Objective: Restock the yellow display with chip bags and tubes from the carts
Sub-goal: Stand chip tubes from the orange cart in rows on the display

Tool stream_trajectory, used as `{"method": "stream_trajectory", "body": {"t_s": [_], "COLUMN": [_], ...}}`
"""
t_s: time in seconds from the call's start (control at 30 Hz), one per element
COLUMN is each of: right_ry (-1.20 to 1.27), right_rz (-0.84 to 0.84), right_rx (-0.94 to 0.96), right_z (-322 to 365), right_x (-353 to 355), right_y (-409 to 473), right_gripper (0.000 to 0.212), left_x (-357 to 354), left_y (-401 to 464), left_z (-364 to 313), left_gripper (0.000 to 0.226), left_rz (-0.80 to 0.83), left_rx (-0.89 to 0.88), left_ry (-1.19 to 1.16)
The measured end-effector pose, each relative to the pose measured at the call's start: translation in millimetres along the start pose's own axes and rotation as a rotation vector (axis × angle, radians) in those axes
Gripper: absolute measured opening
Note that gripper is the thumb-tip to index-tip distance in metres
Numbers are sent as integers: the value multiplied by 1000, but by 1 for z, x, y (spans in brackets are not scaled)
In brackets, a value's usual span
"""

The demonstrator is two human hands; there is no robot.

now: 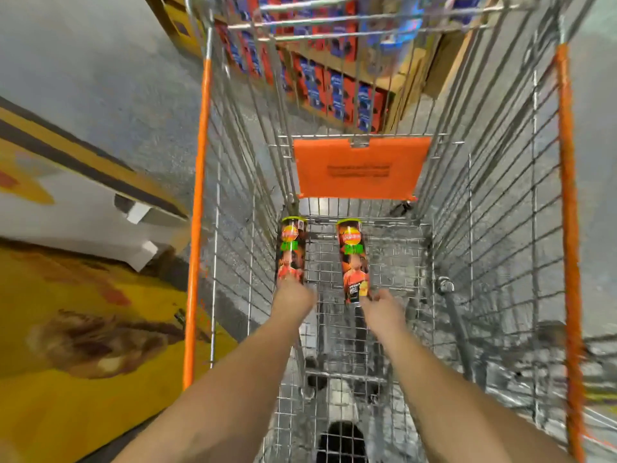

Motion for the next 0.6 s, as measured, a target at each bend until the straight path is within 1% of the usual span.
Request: {"method": "stream_trajectory", "body": {"t_s": [0.07,0.13,0.23,0.33,0.4,0.43,0.5,0.53,0.57,0.6], "right_ry": [57,78,117,119,121,128,159,189,213,242], "right_rz": [-23,-25,8,36,60,73,97,97,98,108], "right_rx": [11,31,13,-8,-26,-40,-70,-76,-92,-111], "right_z": [6,11,11,5,3,0,-7,-10,-12,-16], "right_x": [-5,-11,-24,-39,-42,-44,-47,-47,-46,-44], "right_y": [16,32,49,65,69,69,66,64,58,52], "right_gripper": [40,52,56,58,58,59,66,69,69,64], "left_x": [-7,-9,-19,-29,-35,-40,-51,-60,-70,-86], "left_y": [22,37,54,65,68,69,64,55,50,61], "left_z": [5,10,17,26,27,27,30,29,30,40], "left_gripper": [53,53,47,56,63,62,49,37,31,42], "left_rz": [-45,-97,-135,-148,-104,-70,66,181,262,284], "left_rx": [32,72,103,173,221,236,292,314,333,347], "left_ry": [-1,-4,2,-56,-164,-207,-244,-244,-266,-302]}}
Point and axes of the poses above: each hand's wrist, its own y-axis towards the middle knuckle, its own x-axis out of the back of the hand, z = x × y, the point moved 9 cm from there along y, towards the middle knuckle, and after that the axes turned 2 degrees about -y, right-handed, at the moved point
